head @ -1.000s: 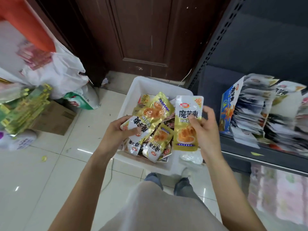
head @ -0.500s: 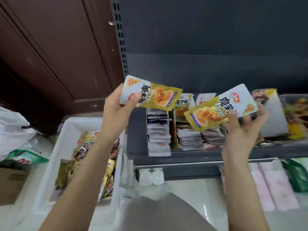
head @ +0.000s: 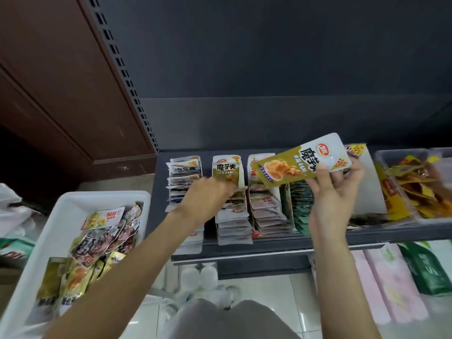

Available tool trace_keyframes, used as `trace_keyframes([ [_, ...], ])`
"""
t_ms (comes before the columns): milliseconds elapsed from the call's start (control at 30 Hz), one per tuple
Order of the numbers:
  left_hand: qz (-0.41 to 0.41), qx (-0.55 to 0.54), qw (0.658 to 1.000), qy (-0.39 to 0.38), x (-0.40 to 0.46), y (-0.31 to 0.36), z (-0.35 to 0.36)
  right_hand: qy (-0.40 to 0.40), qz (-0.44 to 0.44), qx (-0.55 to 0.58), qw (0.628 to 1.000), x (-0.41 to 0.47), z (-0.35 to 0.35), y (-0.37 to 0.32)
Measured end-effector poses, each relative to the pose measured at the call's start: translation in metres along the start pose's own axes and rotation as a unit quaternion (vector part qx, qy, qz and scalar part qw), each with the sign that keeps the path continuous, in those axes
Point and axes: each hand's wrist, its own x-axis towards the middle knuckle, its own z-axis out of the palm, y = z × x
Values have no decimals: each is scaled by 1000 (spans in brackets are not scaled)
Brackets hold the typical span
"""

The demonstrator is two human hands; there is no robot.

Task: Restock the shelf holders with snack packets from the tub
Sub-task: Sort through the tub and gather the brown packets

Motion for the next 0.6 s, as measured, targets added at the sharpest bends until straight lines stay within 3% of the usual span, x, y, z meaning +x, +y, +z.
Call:
trace_keyframes([
  [100,-12,35,998,-50,-4,5,13,-32,13,-12,999,10,10,6],
  [233,-78,-47,996,-18,-9,7,8,-92,13,-65,994,24,26,20],
  [367,-67,-71,995,-15,-23,13,8,-170,-15,-121,978,30,37,32],
  [467,-46,-12,998,43,-28,19,7,-228,-17,-164,960,31,41,45],
  [600,-33,39,997,60,-27,20,10,-290,-19,-227,929,29,51,61],
])
